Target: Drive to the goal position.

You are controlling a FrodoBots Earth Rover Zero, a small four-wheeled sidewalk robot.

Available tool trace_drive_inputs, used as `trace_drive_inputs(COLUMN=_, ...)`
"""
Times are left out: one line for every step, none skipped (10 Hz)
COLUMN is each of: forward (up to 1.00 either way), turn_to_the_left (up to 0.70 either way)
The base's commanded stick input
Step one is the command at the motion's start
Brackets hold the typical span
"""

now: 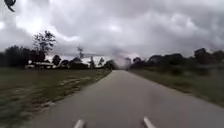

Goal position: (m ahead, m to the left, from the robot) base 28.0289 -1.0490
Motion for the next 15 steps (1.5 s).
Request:
trace_drive_inputs(forward=0.70, turn_to_the_left=0.00)
trace_drive_inputs(forward=0.70, turn_to_the_left=0.00)
trace_drive_inputs(forward=0.70, turn_to_the_left=0.00)
trace_drive_inputs(forward=0.70, turn_to_the_left=0.00)
trace_drive_inputs(forward=0.70, turn_to_the_left=0.00)
trace_drive_inputs(forward=0.70, turn_to_the_left=0.00)
trace_drive_inputs(forward=0.70, turn_to_the_left=0.00)
trace_drive_inputs(forward=0.70, turn_to_the_left=0.00)
trace_drive_inputs(forward=0.70, turn_to_the_left=0.00)
trace_drive_inputs(forward=0.70, turn_to_the_left=0.00)
trace_drive_inputs(forward=0.70, turn_to_the_left=0.00)
trace_drive_inputs(forward=0.70, turn_to_the_left=0.00)
trace_drive_inputs(forward=0.70, turn_to_the_left=0.00)
trace_drive_inputs(forward=0.70, turn_to_the_left=0.00)
trace_drive_inputs(forward=0.70, turn_to_the_left=0.00)
